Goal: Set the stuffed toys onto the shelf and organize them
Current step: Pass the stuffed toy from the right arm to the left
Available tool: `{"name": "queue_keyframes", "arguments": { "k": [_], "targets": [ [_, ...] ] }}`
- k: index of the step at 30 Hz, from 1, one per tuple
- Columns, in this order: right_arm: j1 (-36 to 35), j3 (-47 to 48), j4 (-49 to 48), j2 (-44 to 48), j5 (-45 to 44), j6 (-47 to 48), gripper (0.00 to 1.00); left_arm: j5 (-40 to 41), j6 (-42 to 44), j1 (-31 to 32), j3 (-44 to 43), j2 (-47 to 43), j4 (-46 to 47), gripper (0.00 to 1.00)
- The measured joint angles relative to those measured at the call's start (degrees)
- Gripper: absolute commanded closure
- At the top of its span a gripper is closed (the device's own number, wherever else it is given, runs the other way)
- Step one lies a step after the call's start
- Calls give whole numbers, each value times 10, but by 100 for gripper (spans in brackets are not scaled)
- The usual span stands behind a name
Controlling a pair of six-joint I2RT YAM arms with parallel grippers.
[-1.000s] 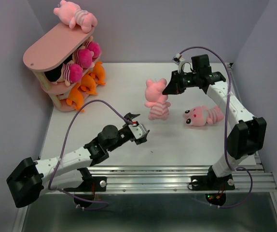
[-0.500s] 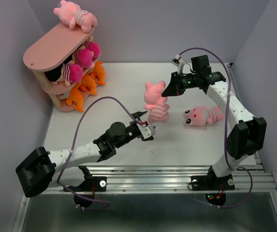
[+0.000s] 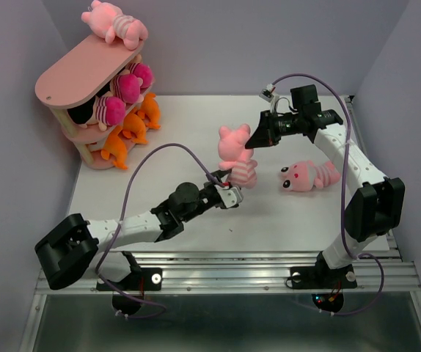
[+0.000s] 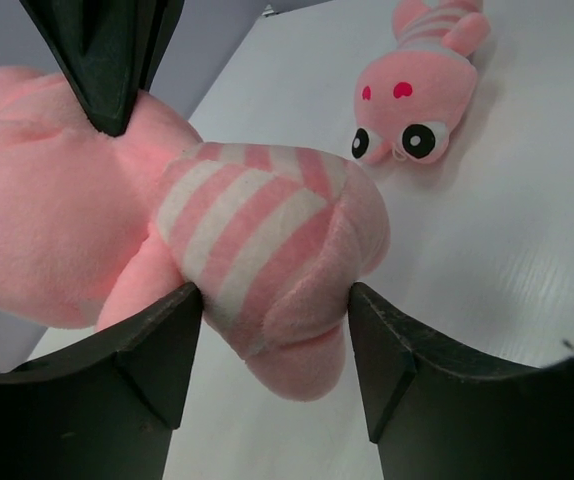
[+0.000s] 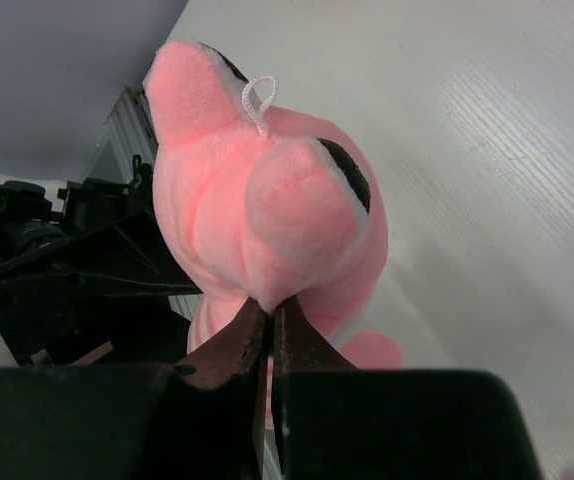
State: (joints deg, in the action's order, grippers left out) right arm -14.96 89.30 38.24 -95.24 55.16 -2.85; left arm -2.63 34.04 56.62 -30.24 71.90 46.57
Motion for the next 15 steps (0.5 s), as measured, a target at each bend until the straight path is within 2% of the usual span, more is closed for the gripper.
{"name": "queue_keyframes", "arguments": {
  "k": [2,4,5,8,9,13,15],
  "targets": [
    [0,-2,0,0,3,-1,99,4,0,0,-5,5,2,36],
    [0,-2,-1,0,5,-2,99,8,-1,0,-8,8,4,50],
    [0,-2,-2,0,6,-2,99,12,-2,0,-10,9,5,61],
    [0,-3,-3,0,8,-2,99,22,-5,1,-13,14,6,83],
    [0,-5,-4,0,8,-3,99,26,-4,1,-15,16,8,98],
    [0,-12,-8,1,8,-3,96,32,-8,1,-17,21,7,100],
    [0,-14,-10,1,8,-2,72,34,-10,0,-17,22,5,100]
  ]
}}
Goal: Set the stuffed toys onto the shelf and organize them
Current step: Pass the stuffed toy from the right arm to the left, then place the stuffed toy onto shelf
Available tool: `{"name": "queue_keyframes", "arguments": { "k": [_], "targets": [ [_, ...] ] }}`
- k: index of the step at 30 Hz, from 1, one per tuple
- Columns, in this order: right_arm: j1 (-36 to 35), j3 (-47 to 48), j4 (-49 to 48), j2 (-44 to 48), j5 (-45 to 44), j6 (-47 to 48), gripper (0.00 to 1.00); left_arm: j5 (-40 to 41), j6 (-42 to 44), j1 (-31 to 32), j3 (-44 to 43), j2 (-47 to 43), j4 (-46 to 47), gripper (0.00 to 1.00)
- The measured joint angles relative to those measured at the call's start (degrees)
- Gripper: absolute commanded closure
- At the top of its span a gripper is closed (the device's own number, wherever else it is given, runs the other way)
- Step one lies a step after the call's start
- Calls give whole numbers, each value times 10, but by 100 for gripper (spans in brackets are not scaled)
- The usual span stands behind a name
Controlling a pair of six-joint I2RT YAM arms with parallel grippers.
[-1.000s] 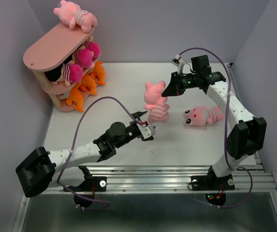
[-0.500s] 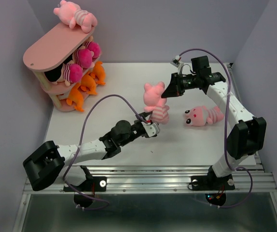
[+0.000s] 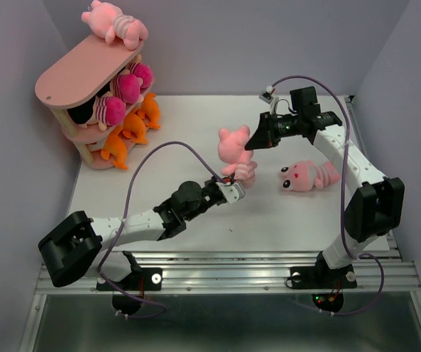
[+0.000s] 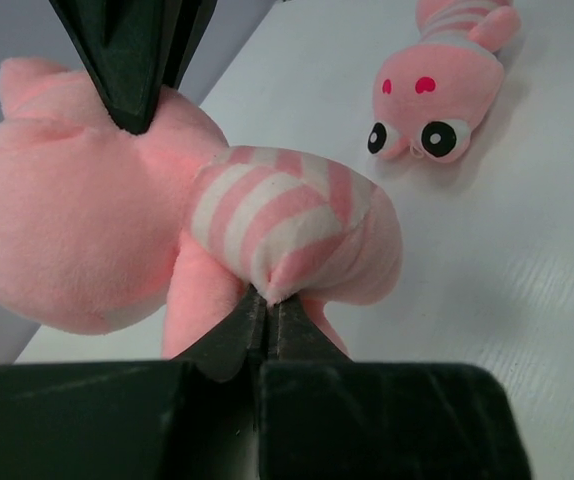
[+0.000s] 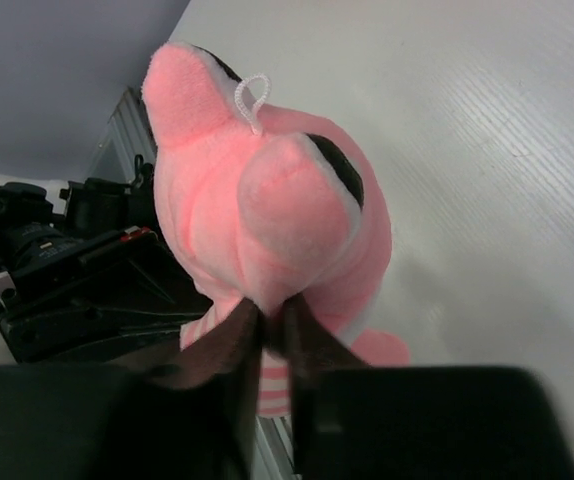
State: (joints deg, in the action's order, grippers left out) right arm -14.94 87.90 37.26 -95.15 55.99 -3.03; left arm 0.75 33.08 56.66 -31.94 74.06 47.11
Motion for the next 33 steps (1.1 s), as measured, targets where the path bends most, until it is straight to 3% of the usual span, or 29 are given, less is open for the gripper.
{"name": "queue_keyframes", "arguments": {
  "k": [1,2,3,11,17,23,28,33],
  "targets": [
    [0,-2,-1,1,0,1,58,1,-1,0,0,0,-1,100],
    [0,-6,-3,3,-1,7,18,1,-3,0,0,0,-3,100],
    [0,-8,-1,6,-5,5,0,2,-5,0,0,0,-7,100],
    [10,-8,7,47,-63,38,0,24,-13,-3,2,-49,-59,100],
    [85,-8,1,76,-90,49,0,54,-18,-25,-2,-140,-92,100],
    [120,-112,-53,84,-95,49,0,73,-21,-62,-61,-165,-163,100],
    [119,-174,-72,76,-82,53,0,51,-31,-153,-176,-155,-237,100],
    [121,-212,-91,73,-60,69,0,44,-55,-253,-274,-136,-244,100]
  ]
}}
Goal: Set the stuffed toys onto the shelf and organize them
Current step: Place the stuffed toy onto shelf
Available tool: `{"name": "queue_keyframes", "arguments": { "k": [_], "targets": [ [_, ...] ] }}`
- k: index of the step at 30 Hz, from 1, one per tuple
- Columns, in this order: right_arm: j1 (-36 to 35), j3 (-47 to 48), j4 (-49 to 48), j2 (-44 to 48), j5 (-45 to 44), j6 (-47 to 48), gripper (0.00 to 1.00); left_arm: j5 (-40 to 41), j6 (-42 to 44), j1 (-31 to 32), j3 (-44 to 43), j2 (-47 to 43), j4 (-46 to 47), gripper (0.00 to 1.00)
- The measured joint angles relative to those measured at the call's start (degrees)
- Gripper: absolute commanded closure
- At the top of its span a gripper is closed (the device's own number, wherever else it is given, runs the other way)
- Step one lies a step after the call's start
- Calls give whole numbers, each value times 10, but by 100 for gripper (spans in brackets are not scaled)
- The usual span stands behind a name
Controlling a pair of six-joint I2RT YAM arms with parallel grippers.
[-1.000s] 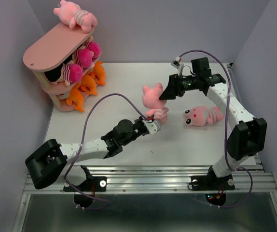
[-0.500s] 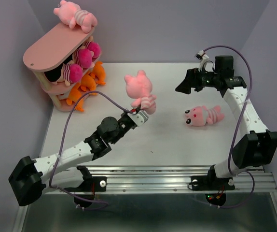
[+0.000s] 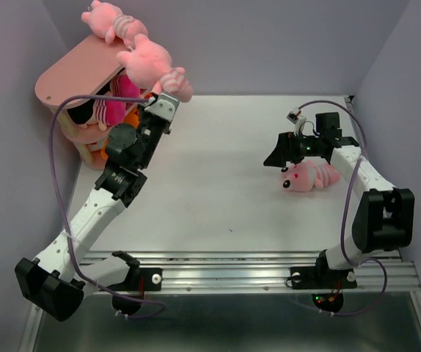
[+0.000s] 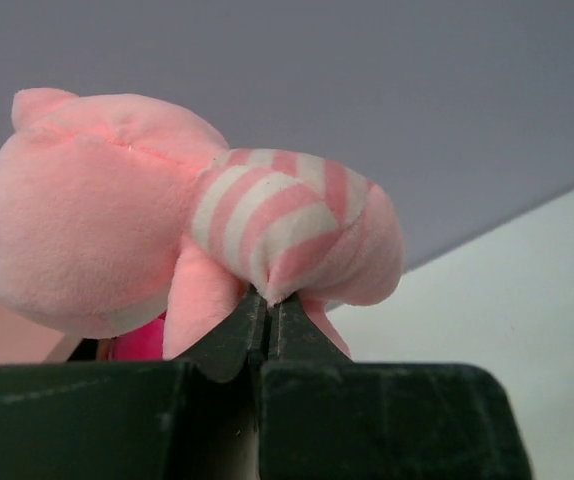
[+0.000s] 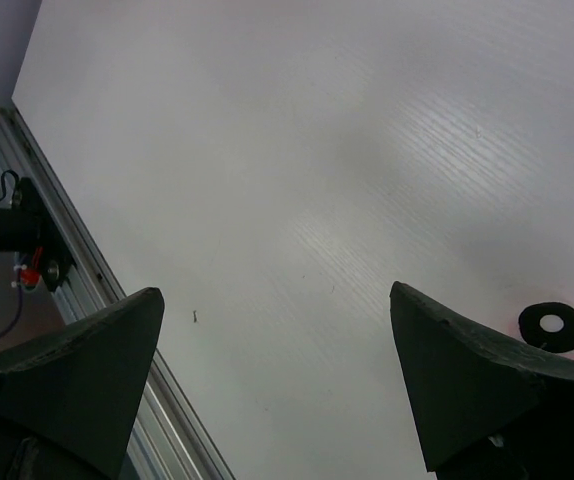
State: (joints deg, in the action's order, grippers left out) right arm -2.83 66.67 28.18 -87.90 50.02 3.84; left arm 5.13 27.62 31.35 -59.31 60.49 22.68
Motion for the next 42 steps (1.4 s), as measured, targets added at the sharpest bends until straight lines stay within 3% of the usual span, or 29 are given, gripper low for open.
{"name": "queue_keyframes", "arguments": {
  "k": [17,25,33,42],
  "targets": [
    [2,-20,-19,-17,46,11,0,-101,-99,-268,-207,187,2,100],
    [2,-20,-21,-17,47,11,0,-129,-151,-310,-220,215,42,100],
    [2,-20,-21,-17,47,11,0,-117,-234,-342,-210,230,172,100],
    [2,-20,-21,-17,47,12,0,-102,-350,-346,-211,315,270,100]
  ]
}}
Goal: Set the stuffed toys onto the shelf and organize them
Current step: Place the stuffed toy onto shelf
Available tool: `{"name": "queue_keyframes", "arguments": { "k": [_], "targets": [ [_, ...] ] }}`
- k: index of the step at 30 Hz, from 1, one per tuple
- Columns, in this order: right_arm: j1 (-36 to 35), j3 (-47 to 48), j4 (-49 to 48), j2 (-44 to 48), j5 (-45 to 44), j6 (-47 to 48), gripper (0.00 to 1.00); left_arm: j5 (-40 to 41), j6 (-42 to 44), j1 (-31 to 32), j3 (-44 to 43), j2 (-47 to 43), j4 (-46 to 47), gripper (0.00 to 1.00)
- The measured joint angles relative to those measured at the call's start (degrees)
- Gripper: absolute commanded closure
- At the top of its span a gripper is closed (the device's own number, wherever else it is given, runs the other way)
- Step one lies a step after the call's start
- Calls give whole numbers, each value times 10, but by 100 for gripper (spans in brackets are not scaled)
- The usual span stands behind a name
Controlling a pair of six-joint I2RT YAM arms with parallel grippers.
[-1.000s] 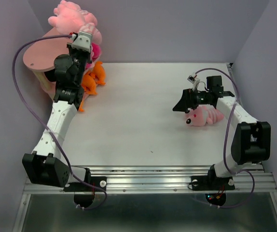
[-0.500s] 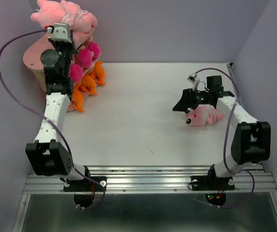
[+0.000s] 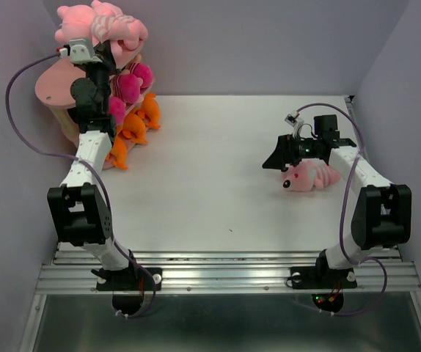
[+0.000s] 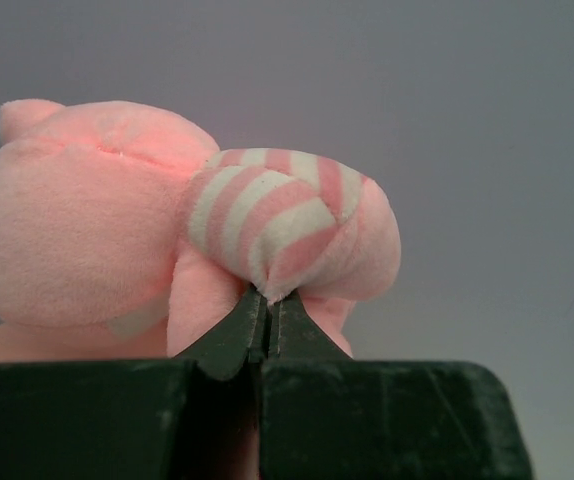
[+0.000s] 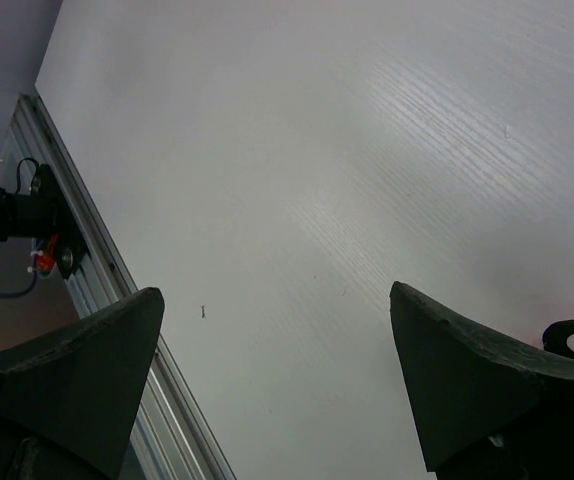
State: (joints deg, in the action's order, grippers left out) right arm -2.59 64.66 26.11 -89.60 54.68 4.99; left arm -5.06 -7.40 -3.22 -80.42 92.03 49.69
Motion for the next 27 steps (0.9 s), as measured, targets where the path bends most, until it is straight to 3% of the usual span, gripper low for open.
{"name": "queue_keyframes", "arguments": {
  "k": [19,23,26,27],
  "targets": [
    [0,0,0,0,8,2,0,59,-41,0,49,19,59,93],
    [0,0,0,0,9,2,0,67,-41,0,61,19,58,85],
    [0,0,0,0,10,2,0,69,-41,0,62,19,58,73],
    [0,0,0,0,11,2,0,69,-42,0,62,18,58,65]
  ]
}}
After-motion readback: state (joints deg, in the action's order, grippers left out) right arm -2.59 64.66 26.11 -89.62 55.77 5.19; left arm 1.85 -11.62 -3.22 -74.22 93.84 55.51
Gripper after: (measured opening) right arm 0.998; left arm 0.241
